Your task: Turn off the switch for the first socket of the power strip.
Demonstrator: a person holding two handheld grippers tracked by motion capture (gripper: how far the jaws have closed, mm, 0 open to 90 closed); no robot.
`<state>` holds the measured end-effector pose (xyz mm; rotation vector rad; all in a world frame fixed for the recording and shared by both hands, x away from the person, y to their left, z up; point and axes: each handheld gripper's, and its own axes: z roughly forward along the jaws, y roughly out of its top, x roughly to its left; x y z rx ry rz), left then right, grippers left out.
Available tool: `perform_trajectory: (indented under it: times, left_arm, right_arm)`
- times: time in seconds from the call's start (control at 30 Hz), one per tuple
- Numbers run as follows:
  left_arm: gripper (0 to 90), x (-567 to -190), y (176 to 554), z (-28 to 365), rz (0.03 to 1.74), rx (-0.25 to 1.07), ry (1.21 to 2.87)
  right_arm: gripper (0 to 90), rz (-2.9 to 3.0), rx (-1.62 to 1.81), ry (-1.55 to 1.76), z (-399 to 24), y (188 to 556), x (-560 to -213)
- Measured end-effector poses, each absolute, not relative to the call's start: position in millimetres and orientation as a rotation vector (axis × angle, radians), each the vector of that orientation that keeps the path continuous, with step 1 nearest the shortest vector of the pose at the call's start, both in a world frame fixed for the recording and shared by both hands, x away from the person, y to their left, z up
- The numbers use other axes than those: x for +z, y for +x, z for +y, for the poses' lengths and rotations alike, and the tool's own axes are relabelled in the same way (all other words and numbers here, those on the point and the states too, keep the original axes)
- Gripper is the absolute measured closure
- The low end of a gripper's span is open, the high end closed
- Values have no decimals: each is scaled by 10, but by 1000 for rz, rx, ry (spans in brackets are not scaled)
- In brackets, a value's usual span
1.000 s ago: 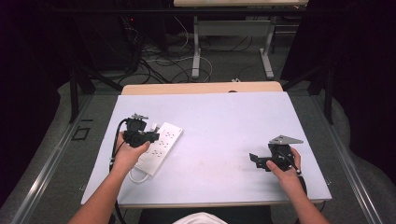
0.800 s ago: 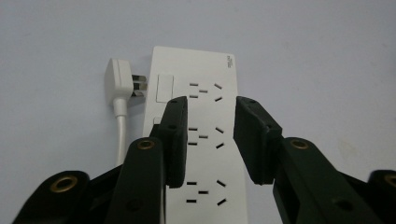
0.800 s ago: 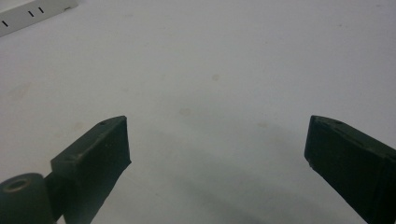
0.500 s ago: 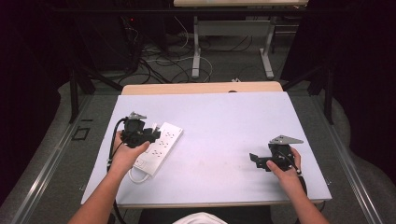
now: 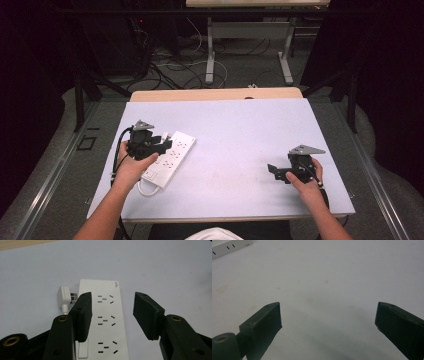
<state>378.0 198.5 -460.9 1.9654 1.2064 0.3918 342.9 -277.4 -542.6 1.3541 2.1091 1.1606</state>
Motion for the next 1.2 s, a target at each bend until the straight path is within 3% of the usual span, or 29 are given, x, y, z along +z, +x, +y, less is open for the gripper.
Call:
perform_trajectory:
  times: [0.37,0.53,0.73,1.2]
  left_arm:
    - [317,-4607,3684,2139,1214,398,1874]
    - [146,-4625,3661,2235,1226,380,1825]
    - [1,-4621,3628,2403,1244,410,1799]
    - [1,-4729,3521,2732,1284,477,1765]
  right_arm:
    - [62,2106,1161,1352,-2784,3428,-5423]
    - [61,2103,1160,1351,-2789,3430,-5423]
    - [61,2099,1165,1354,-2790,3429,-5418]
    - [62,2078,1165,1373,-2838,3426,-5399]
